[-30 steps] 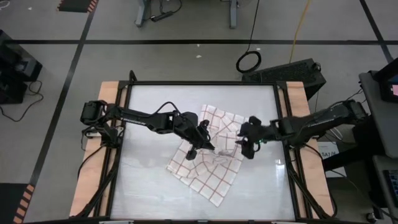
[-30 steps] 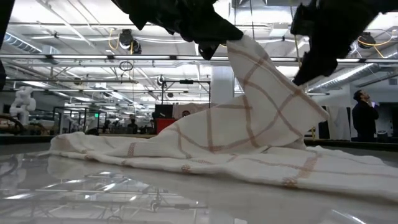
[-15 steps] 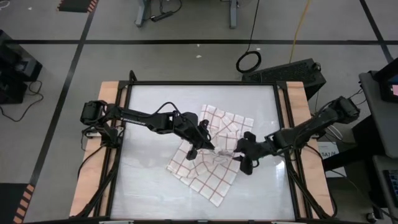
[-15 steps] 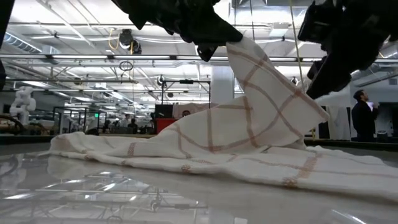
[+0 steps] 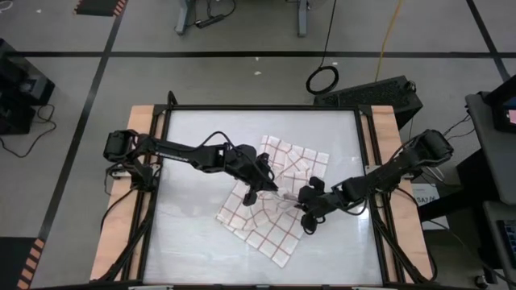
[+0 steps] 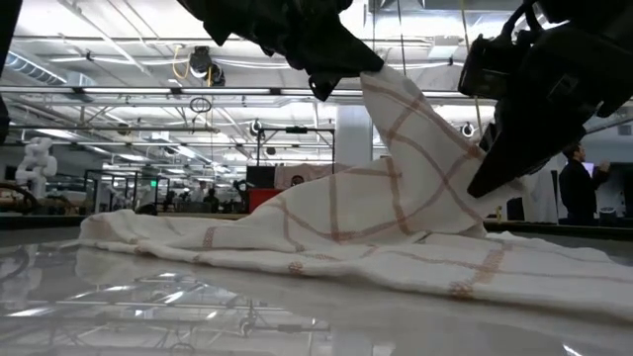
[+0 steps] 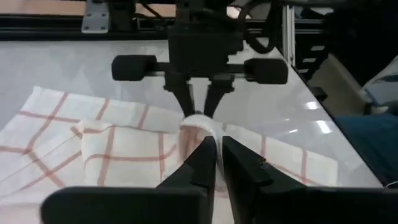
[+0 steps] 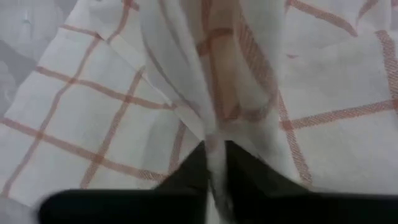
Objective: Roll towel
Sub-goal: Fold the white checkered towel
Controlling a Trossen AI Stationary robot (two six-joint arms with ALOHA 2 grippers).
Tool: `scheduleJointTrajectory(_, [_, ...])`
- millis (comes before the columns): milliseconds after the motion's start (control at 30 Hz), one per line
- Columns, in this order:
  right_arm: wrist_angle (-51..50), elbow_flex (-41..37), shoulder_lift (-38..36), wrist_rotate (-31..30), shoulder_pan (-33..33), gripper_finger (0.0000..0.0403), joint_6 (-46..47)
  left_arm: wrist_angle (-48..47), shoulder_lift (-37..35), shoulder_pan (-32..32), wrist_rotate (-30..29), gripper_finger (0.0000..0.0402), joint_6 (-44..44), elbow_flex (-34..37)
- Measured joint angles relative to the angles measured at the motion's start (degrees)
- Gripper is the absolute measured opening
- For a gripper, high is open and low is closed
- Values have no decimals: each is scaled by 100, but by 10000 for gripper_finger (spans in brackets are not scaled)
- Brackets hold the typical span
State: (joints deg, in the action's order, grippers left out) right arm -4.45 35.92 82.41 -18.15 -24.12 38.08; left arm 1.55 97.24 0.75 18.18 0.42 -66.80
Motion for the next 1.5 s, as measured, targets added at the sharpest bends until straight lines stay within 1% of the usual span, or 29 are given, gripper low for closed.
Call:
scheduleJointTrajectory(33, [-4,0,-9,0,0,13,4,-120,-71,5,20,48,-10,0])
scheduleJointTrajectory(100, [-9,0,-60,-31,0,13,61,-495,-240,45,41,77,-8,-1])
scheduleJointTrajectory(167, [1,1,-142,-149,0,9,73,-1065,-421,108,-49,119,-14,-1])
scheduleJointTrajectory(200, [2,3,-177,-144,0,5,82,-1433,-531,159,-198,141,-63,-1])
scheduleJointTrajectory(300, [-20,7,-273,-123,0,3,92,-2817,-779,415,-922,208,-235,-1])
scheduleJointTrajectory(367, [-20,7,-335,-100,0,4,110,-3519,-816,734,-1720,241,-445,87])
scheduleJointTrajectory(433, [-4,7,-373,-94,0,2,83,-4030,-809,1122,-2539,259,-800,260])
scheduleJointTrajectory(500, [-18,7,-417,-86,0,2,48,-4050,-814,1506,-2950,265,-1141,481])
scheduleJointTrajectory(600, [-41,7,-494,-83,0,2,47,-4107,-801,2128,-3308,267,-1789,747])
scheduleJointTrajectory(767, [-9,9,-562,24,0,1,42,-4153,-812,3104,-3816,267,-2711,950])
scheduleJointTrajectory(933, [-2,11,-564,41,0,1,138,-4081,-812,3854,-4720,267,-3452,1202])
scheduleJointTrajectory(1033, [-4,11,-564,41,0,1,178,-4008,-762,4045,-4942,267,-3972,1467])
scheduleJointTrajectory(1167, [-2,11,-564,44,0,1,360,-3603,-652,4223,-5299,267,-4471,1738])
scheduleJointTrajectory(1333, [59,11,-562,48,-29,1,677,-3241,-388,4292,-5322,267,-4515,1799])
scheduleJointTrajectory(1500, [423,11,-562,48,-158,1,650,-3125,20,4272,-5465,267,-4520,1798])
